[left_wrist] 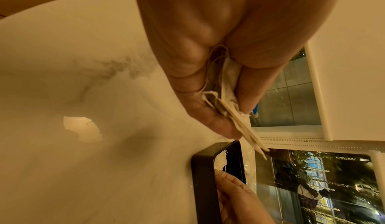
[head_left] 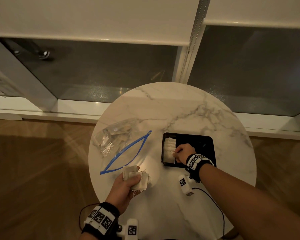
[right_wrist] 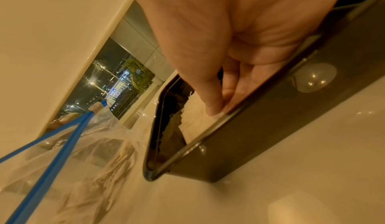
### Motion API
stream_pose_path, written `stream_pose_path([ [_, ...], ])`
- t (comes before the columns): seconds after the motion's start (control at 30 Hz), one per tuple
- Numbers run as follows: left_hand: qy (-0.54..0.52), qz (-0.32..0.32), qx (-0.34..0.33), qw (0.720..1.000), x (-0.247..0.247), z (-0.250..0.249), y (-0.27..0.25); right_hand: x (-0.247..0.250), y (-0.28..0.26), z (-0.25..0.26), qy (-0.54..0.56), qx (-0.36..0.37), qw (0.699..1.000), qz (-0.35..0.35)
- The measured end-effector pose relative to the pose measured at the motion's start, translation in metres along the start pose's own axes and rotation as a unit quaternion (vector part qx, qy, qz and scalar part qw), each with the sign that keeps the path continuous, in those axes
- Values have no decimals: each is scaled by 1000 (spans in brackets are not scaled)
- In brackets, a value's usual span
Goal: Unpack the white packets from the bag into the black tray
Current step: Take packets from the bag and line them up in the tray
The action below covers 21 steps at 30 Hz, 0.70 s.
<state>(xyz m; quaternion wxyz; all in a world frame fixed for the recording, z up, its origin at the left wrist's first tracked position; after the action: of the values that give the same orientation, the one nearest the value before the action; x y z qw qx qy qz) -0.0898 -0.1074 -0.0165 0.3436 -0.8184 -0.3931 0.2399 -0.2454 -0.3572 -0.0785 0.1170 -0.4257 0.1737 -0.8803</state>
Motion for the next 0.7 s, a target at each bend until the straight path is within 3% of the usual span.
stream_pose_path([
  [0.53, 9, 15, 4, 1000, -15, 0, -1, 11, -3, 4, 14, -3, 1000, -5],
  [0.7, -12, 17, 15, 1000, -26, -4, -1, 33, -19, 18, 101, 0, 994, -30],
])
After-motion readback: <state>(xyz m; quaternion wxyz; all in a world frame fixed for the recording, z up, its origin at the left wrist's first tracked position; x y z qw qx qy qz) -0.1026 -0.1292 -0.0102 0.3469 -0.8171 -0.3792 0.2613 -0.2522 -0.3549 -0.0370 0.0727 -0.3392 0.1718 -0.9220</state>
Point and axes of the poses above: each hand's wrist, its own y-axis towards the middle knuckle, its own x-axis out of the back of the hand, z = x × y, the point moved 4 cm from there along y, towards the middle knuckle, and after that the axes turned 15 degrees about -z, right-handed, at the moved point
